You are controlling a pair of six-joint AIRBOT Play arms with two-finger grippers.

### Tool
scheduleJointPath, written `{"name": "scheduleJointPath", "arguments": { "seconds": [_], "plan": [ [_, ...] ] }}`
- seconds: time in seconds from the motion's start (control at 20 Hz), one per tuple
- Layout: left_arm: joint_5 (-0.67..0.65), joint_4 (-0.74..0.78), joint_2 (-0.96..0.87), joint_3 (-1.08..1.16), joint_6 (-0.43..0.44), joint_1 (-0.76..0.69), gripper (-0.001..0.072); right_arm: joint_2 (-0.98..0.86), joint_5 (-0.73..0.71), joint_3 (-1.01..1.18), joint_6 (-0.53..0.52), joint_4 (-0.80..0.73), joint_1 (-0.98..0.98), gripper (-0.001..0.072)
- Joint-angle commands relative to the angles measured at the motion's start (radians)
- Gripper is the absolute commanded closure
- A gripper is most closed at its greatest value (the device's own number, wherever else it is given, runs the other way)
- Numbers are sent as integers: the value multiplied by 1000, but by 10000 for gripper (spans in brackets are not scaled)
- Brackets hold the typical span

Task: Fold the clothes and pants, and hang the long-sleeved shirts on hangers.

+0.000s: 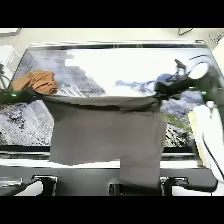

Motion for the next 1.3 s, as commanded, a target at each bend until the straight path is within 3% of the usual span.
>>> {"name": "scheduleJointPath", "arguments": {
  "seconds": [0.0,0.1,0.2,0.6,0.75,0.9,1.05,1.25],
  "plan": [
    [137,-6,-167,47,22,-19,687,-116,-390,-13,66,44,32,668],
    [204,-5,-222,103,22,-37,687,-123,-572,-13,84,37,31,669],
    [229,-6,-282,146,22,-62,686,-143,-653,-13,103,40,31,669],
    [265,-41,-407,189,21,-108,685,-230,-555,9,102,41,22,669],
    [114,-46,-404,280,23,-75,685,-220,-358,99,85,39,-30,668],
    [-139,-43,-405,321,25,-26,685,-193,24,135,56,35,-70,668],
    [-369,67,-410,269,12,-9,685,-192,342,97,57,-37,-28,668],
    [-495,118,-410,162,-9,0,685,-192,378,17,63,-157,35,668]
  ]
}}
